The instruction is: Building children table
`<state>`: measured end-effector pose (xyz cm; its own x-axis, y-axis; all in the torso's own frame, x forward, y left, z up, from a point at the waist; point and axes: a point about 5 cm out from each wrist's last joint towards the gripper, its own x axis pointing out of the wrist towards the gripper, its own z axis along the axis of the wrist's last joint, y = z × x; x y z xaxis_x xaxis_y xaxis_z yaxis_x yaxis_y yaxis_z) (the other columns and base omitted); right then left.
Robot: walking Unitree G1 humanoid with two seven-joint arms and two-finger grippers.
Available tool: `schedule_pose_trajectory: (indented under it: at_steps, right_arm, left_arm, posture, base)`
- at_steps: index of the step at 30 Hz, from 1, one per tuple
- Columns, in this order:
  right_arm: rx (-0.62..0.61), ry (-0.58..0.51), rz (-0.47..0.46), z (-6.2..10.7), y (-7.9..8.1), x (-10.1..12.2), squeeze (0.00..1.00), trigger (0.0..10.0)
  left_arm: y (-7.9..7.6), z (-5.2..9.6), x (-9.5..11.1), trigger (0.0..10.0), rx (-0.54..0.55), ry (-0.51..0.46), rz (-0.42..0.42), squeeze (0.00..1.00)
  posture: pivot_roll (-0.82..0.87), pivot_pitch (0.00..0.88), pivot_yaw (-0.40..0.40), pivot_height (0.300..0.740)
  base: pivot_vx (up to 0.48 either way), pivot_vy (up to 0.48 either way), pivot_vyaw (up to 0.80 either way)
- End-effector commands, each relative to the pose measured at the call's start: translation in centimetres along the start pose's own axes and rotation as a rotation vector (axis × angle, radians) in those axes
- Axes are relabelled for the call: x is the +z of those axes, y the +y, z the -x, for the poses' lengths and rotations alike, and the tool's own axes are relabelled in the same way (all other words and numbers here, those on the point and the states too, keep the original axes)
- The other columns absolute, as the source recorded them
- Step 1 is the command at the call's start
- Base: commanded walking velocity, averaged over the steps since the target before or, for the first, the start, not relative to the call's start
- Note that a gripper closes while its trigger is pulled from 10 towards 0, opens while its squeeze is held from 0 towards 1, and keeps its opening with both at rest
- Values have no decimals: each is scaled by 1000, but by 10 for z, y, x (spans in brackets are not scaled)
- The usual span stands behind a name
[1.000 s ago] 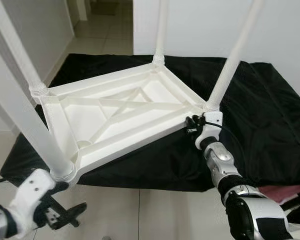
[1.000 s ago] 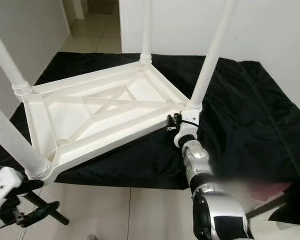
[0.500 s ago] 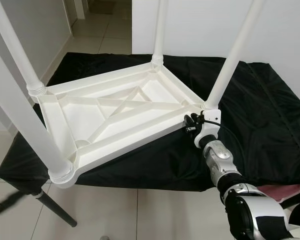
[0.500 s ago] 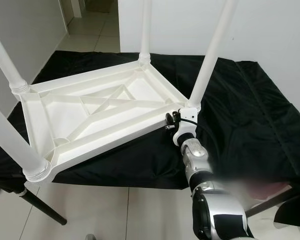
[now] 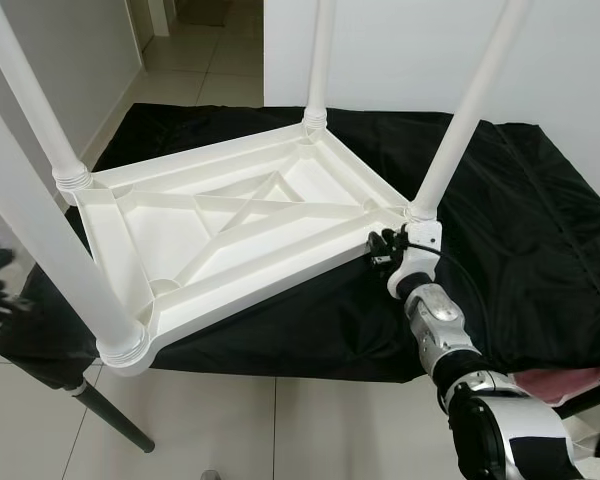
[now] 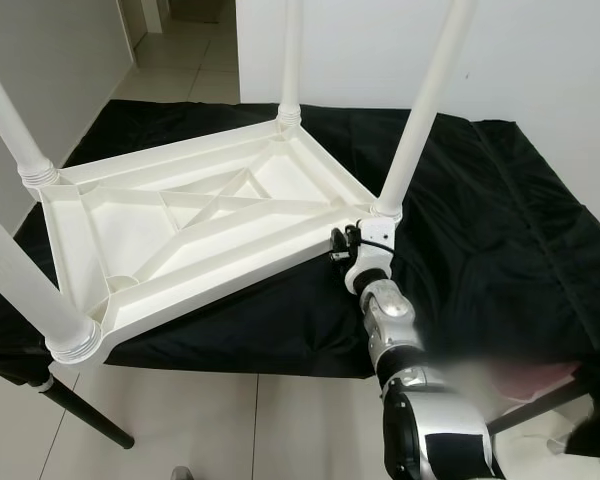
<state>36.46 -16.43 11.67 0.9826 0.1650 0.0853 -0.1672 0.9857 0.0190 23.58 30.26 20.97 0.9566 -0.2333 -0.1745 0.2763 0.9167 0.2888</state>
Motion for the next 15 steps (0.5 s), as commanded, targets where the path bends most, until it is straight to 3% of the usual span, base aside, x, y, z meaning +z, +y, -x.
schedule_pose_trajectory:
  at_steps: [1, 3, 4, 6, 15]
  right_arm:
    - [-22, 14, -11, 3, 0, -5, 0, 10000]
    - [-135, 27, 10, 7, -3, -11, 0, 10000]
    - [-135, 27, 10, 7, -3, -11, 0, 10000]
    - [-232, 31, -4, 11, -3, -16, 0, 10000]
    - [-253, 80, -25, 10, 3, -22, 0, 10000]
  left_arm:
    - [-8, -4, 1, 10000, -46, -9, 4, 0]
    - [-26, -17, -5, 10000, -121, -36, 66, 0]
    - [-26, -17, -5, 10000, -121, -36, 66, 0]
    - [-42, -26, -14, 10000, -183, -33, 98, 0]
    - [-82, -32, -20, 10000, -363, -38, 138, 0]
  posture:
    - [96, 74, -3, 740]
    - [93, 74, -6, 740]
    - [93, 74, -6, 740]
    - [88, 74, -5, 740]
    - [84, 74, -5, 740]
  base:
    - [0, 0, 0]
    - [0, 0, 0]
    - [0, 0, 0]
    - [0, 0, 0]
    - [0, 0, 0]
